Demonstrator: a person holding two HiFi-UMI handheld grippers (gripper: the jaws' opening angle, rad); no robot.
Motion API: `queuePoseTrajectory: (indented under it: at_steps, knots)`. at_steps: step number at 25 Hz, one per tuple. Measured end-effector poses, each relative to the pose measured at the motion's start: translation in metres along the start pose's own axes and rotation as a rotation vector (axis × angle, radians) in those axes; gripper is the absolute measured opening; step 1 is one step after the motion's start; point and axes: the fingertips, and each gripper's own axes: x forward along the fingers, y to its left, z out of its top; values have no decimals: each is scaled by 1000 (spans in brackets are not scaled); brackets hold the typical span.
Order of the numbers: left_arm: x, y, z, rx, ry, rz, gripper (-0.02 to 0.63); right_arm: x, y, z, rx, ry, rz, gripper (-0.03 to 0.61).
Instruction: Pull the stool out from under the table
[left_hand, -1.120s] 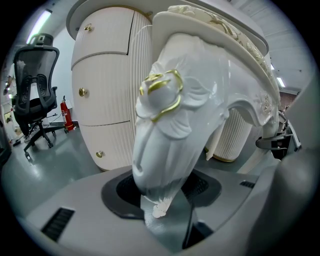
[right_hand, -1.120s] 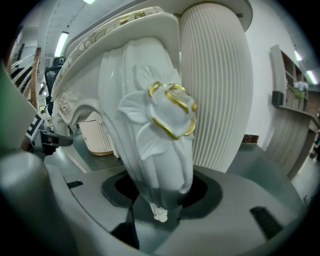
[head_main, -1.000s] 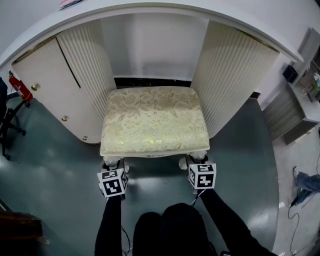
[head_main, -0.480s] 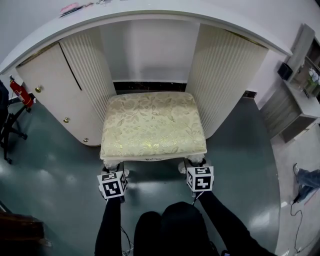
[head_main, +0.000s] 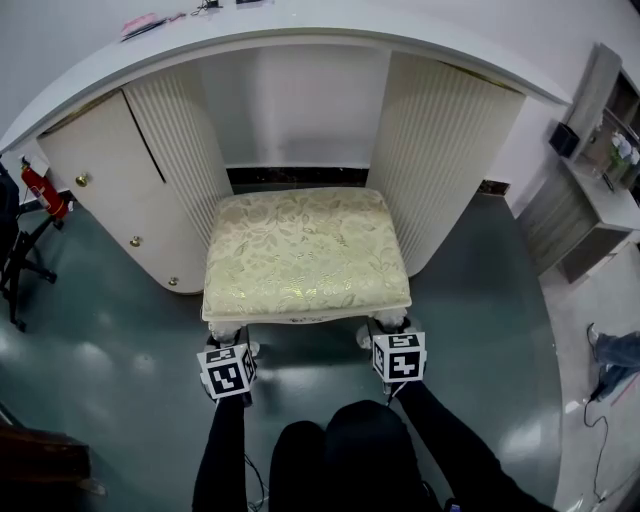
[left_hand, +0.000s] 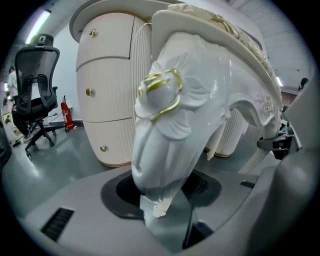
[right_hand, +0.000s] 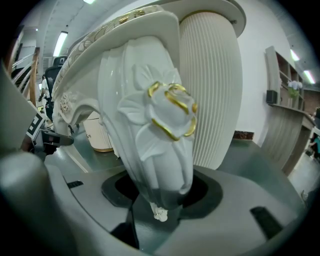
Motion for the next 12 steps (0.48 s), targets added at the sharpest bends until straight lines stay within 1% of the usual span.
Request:
queuePoseTrajectory:
  at_steps: [4,12]
  knots:
    - [3,1,2,-9,-9,19,219,2,-1,1,-3,-3,-3,206]
    - [-6,2,-10,-45,11,40,221,1,-1,-2,4,17,-23,207]
